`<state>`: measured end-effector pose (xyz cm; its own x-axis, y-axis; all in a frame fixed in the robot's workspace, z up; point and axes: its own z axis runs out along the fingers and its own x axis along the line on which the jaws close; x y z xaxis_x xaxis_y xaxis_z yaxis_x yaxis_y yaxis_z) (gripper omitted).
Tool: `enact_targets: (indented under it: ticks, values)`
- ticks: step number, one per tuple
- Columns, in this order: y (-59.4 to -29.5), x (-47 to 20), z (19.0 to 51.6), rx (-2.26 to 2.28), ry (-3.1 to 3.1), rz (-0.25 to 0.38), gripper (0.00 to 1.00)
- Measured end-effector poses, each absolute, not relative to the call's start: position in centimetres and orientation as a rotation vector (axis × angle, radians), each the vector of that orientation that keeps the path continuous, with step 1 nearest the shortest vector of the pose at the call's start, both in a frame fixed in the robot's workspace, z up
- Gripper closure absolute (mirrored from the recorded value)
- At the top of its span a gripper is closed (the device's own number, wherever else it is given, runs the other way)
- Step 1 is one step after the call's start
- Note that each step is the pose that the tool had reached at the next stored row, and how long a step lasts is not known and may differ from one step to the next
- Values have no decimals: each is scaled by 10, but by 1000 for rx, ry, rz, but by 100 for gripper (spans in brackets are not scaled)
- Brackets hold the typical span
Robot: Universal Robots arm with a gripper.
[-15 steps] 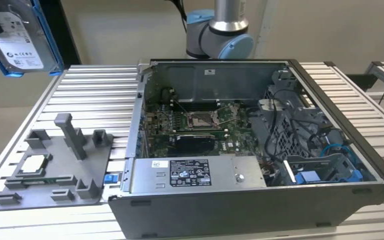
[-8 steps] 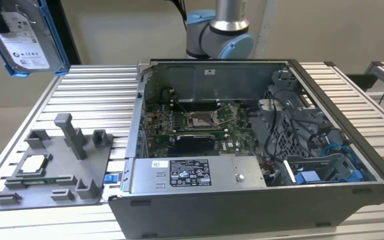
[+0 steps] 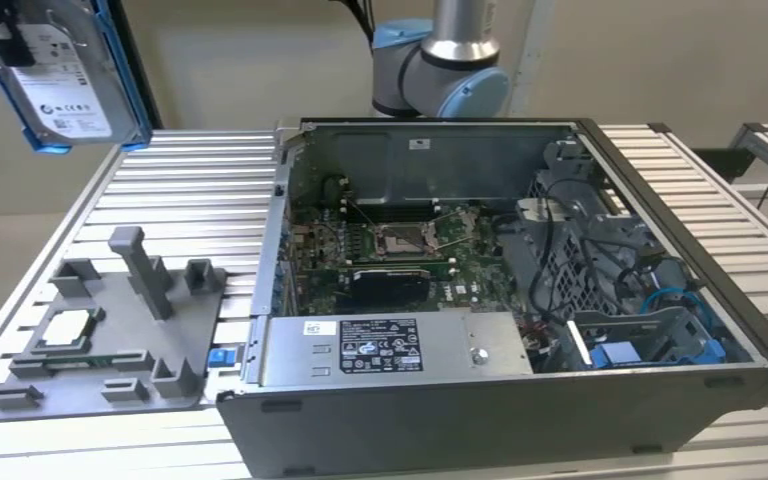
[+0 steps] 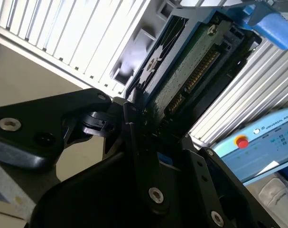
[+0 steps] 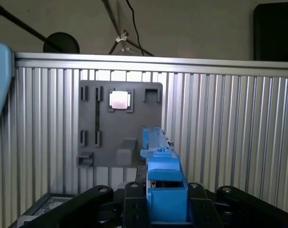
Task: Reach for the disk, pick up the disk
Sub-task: 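Pick up the disk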
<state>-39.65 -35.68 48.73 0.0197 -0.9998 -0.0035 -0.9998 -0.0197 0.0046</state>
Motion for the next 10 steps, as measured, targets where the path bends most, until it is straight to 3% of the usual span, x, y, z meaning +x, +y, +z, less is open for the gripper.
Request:
enact_targets:
  ticks: [10]
  values:
    - [-357, -382, 487, 2243, -2199, -9, 100]
